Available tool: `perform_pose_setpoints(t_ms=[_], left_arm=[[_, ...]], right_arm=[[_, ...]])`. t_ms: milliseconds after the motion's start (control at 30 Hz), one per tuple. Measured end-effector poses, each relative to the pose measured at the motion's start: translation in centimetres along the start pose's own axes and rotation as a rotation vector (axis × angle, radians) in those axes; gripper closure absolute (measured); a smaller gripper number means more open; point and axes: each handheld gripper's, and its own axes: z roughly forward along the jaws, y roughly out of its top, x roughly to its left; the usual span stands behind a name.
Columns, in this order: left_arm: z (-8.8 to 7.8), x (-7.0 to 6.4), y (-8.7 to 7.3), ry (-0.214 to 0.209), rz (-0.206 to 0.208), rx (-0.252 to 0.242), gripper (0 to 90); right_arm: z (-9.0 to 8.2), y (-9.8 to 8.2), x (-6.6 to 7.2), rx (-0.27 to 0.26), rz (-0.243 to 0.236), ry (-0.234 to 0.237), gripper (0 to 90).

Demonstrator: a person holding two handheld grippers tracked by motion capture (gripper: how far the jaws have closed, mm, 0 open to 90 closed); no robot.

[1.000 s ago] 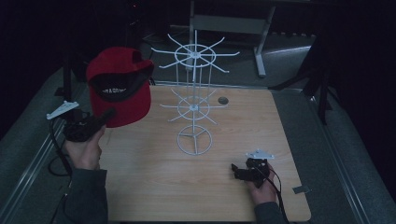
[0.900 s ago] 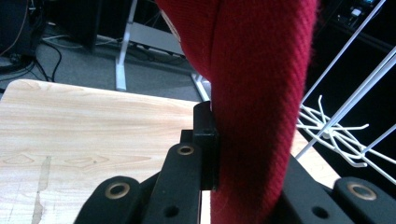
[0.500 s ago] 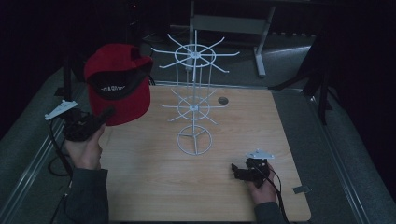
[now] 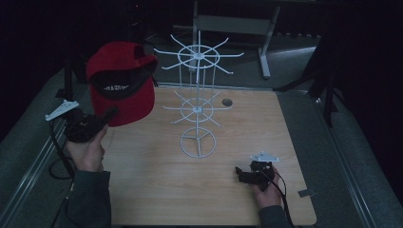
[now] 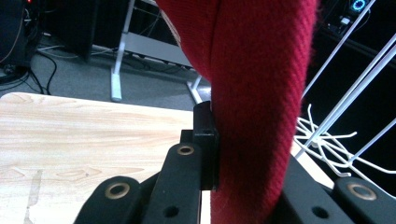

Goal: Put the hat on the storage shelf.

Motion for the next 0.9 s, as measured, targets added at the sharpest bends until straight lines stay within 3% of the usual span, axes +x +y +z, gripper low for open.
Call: perform_pose_setpoints(t_ms=[900], left_arm=[[0.47, -0.89, 0.82, -0.017, 0.010, -0.015, 85.5]], right_arm=[[0.00, 0.00, 0.00, 0.000, 0.000, -0.001, 13.4]])
